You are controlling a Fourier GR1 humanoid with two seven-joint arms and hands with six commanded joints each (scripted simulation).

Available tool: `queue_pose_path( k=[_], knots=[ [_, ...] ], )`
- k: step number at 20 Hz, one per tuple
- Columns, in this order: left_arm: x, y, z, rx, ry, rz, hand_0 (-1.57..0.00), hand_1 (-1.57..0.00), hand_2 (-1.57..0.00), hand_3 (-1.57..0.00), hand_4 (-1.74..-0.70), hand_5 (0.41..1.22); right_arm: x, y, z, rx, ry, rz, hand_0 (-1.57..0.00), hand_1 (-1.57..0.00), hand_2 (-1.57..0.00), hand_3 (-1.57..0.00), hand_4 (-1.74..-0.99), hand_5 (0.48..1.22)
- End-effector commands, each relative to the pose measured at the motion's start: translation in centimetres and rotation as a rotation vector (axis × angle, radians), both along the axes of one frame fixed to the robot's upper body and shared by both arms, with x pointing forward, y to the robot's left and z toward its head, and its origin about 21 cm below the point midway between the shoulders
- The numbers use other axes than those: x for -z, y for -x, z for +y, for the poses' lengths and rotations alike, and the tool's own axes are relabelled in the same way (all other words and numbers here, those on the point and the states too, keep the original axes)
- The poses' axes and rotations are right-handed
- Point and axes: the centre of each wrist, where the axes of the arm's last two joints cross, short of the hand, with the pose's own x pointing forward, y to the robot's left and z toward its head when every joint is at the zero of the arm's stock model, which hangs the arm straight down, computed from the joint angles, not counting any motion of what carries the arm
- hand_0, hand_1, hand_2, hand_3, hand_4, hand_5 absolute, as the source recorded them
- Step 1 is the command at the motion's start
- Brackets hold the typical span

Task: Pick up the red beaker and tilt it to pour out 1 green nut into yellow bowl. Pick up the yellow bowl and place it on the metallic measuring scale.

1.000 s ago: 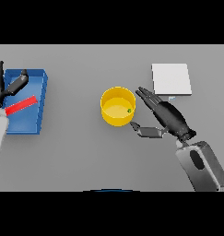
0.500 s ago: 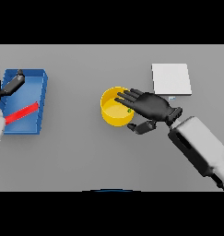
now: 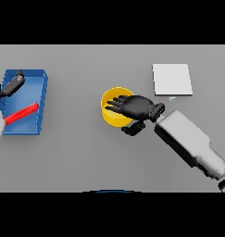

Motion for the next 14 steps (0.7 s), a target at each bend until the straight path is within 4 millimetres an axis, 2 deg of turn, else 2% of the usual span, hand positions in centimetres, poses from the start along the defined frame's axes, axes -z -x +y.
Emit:
queue_pose_path(
  k=[1, 8, 12, 14],
  knots=[
    [-0.3, 0.3, 0.6, -0.006, -0.001, 0.000, 0.00, 0.00, 0.00, 0.00, -0.74, 0.699, 0.0, -0.3, 0.2, 0.001, 0.022, -0.003, 0.00, 0.00, 0.00, 0.00, -1.255, 0.733],
    [0.0, 0.4, 0.8, -0.010, 0.012, 0.003, 0.00, 0.00, 0.00, 0.00, -0.75, 0.698, 0.6, -1.4, 1.3, 0.001, 0.096, 0.039, 0.00, 0.00, 0.00, 0.00, -1.270, 0.740],
    [0.0, 0.1, 0.9, -0.012, 0.009, 0.006, 0.00, 0.00, 0.00, 0.00, -0.75, 0.699, 0.9, -1.6, 1.7, 0.034, 0.120, 0.086, 0.00, 0.00, -0.02, -0.07, -1.289, 0.758],
    [0.0, 0.0, 1.0, -0.008, 0.009, 0.000, 0.00, 0.00, 0.00, 0.00, -0.75, 0.701, 1.1, -1.6, 1.8, 0.064, 0.131, 0.112, -0.03, -0.04, -0.07, -0.14, -1.302, 0.805]
  ],
)
